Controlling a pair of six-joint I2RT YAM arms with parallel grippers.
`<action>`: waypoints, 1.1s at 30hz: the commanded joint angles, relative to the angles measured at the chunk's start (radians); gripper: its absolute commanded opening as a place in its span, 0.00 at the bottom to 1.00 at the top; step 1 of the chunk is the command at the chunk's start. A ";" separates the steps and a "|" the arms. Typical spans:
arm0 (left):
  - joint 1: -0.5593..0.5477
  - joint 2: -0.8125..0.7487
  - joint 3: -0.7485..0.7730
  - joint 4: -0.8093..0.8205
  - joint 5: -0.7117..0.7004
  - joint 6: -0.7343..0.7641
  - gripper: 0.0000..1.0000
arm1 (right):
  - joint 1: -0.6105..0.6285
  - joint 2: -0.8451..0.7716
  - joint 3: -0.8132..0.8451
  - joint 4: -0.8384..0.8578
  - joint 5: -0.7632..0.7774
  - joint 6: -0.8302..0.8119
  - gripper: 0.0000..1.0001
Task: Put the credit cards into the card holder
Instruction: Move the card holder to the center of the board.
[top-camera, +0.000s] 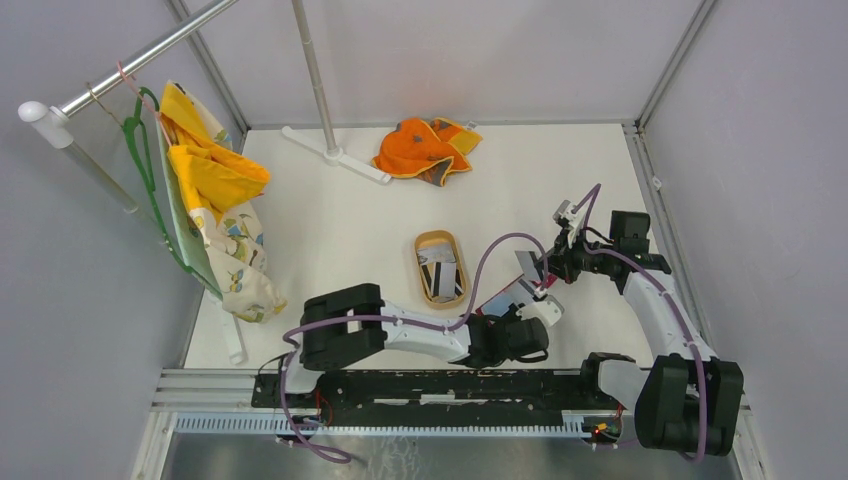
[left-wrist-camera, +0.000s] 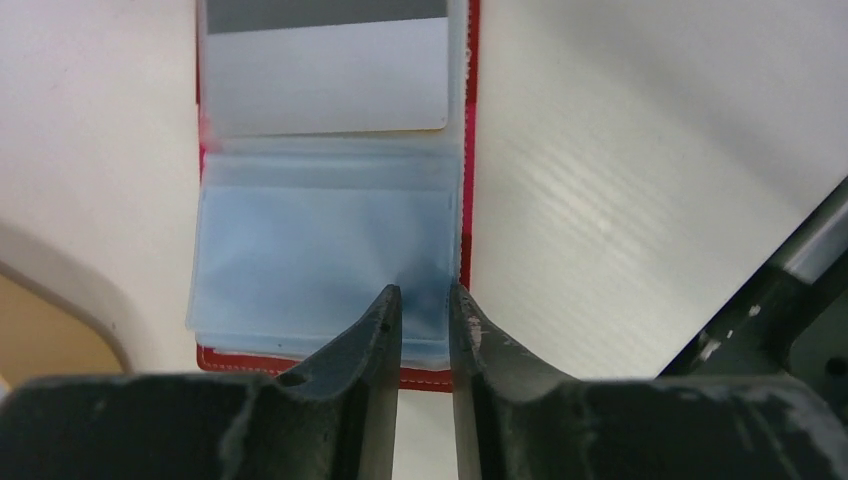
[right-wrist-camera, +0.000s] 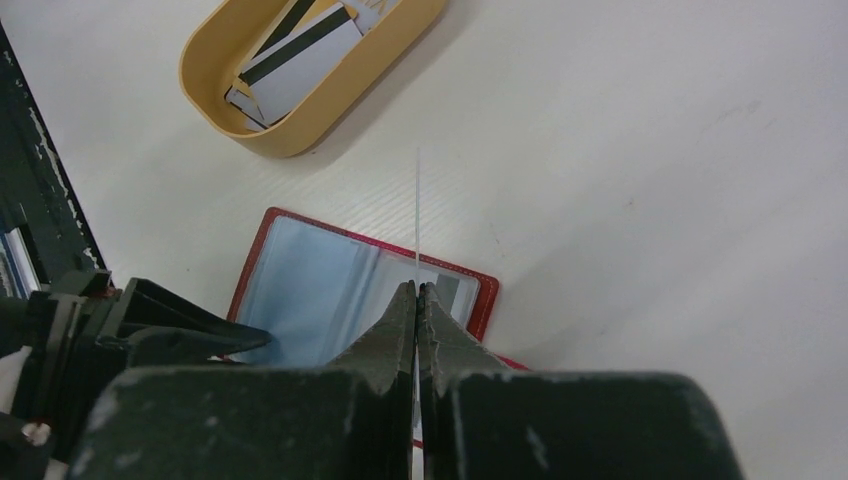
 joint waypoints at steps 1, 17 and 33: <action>-0.014 -0.091 -0.139 -0.009 -0.019 0.071 0.29 | -0.003 0.015 0.024 -0.007 -0.038 -0.028 0.00; -0.017 -0.500 -0.456 0.206 -0.002 -0.194 0.62 | 0.070 0.182 -0.073 0.067 -0.289 0.172 0.00; 0.000 -0.641 -0.690 0.445 -0.081 -0.582 0.61 | 0.023 0.177 -0.140 0.284 -0.253 0.499 0.00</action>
